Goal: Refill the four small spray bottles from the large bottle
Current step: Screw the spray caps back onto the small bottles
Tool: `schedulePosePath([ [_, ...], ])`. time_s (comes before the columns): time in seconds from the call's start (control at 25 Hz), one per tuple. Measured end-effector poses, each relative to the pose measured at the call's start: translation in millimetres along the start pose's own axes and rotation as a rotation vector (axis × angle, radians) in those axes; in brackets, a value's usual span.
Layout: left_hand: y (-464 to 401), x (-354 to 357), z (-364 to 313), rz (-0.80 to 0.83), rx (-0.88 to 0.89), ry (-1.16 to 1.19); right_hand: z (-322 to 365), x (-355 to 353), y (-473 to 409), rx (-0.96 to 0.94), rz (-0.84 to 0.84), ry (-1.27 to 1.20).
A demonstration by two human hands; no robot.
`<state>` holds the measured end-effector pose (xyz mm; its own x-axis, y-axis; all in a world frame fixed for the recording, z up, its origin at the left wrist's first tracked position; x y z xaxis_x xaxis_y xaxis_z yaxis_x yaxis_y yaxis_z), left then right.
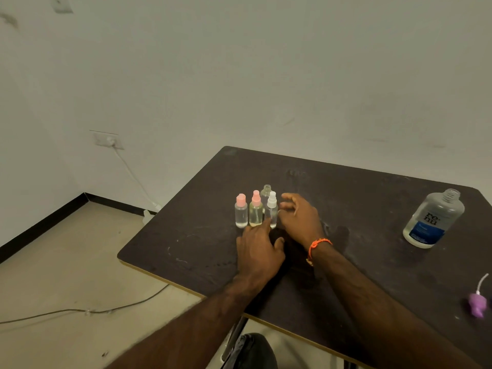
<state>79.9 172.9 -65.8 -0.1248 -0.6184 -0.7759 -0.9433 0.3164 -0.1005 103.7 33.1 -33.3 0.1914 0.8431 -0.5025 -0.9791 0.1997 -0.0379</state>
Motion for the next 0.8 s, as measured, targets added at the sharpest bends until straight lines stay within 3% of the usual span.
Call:
schedulePosePath([
  [0.16,7.6,0.2,-3.3,0.032,0.042,-0.029,2.4,-21.2,-44.6,-0.008,-0.028,-0.006],
  [0.4,6.0,-4.3,-6.2,0.066,0.187,-0.046,4.7,-18.3,-92.5,-0.169,0.552,0.135],
  [0.48,6.5,-6.8,-6.4,0.099,0.227,-0.055,6.2,-12.3,-99.4,-0.195,0.66,0.168],
  [0.8,11.8,-14.8,-11.1,0.237,0.325,-0.137,-6.7,-35.7,-83.3,-0.126,0.483,0.24],
])
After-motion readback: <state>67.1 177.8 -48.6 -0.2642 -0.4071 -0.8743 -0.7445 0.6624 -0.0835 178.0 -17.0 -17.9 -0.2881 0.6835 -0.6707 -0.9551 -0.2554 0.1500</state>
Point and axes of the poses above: each hand's wrist, its own y-axis away from the middle knuckle, its own x-axis out of the palm, z = x × y, the point moved 2 cm from there along -y, towards the middle knuckle, and after that the axes turned 10 degrees about z, right-handed, at the moved point
